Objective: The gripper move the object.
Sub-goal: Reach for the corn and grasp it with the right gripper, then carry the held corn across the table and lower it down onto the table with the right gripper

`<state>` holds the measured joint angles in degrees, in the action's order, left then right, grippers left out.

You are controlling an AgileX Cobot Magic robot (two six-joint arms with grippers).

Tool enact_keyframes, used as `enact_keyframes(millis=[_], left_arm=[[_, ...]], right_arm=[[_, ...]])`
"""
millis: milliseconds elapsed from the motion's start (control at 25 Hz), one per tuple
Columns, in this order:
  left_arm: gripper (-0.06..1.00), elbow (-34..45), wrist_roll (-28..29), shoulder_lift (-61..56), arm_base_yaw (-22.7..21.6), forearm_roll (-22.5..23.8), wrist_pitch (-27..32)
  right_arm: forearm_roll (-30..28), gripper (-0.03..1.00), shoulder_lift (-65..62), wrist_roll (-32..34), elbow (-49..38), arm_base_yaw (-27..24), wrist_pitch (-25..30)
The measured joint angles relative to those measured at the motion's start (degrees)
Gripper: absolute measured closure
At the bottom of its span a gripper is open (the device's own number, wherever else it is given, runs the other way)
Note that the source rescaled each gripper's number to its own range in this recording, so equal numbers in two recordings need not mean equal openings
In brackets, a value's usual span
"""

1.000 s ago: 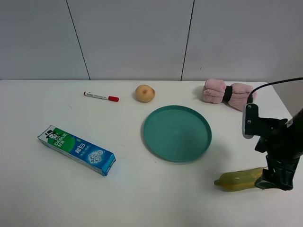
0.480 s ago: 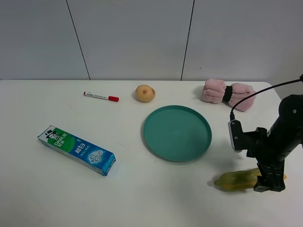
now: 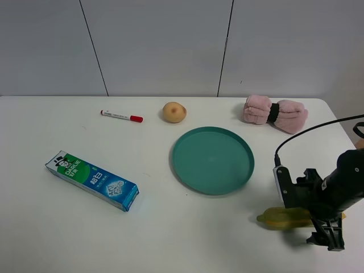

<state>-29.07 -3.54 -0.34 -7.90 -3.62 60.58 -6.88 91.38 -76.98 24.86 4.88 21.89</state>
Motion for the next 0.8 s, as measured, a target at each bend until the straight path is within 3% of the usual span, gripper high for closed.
enact_keyframes(millis=[200,360,400,480,520,600,800], left_arm=[[-0.06,0.0,0.0,0.0,0.0,0.0,0.0],[-0.06,0.0,0.0,0.0,0.0,0.0,0.0],[-0.06,0.0,0.0,0.0,0.0,0.0,0.0],[-0.06,0.0,0.0,0.0,0.0,0.0,0.0],[-0.06,0.0,0.0,0.0,0.0,0.0,0.0],[-0.06,0.0,0.0,0.0,0.0,0.0,0.0],[-0.06,0.0,0.0,0.0,0.0,0.0,0.0]], right_arm=[[0.0,0.13,0.2,-0.61,-0.04,0.0,-3.52],[0.0,0.33,2.55,-1.02,0.02,0.0,-3.26],[0.0,0.33,2.55,-1.02,0.02,0.0,-3.26],[0.29,0.46,3.09,-1.06,0.22,0.0,-2.19],[1.14,0.67,3.17,-1.18,0.22,0.0,-1.17],[1.51,0.95,3.17,-1.25,0.22,0.0,-0.83],[1.57,0.97,1.7,-1.25,-0.08,0.0,-2.46]])
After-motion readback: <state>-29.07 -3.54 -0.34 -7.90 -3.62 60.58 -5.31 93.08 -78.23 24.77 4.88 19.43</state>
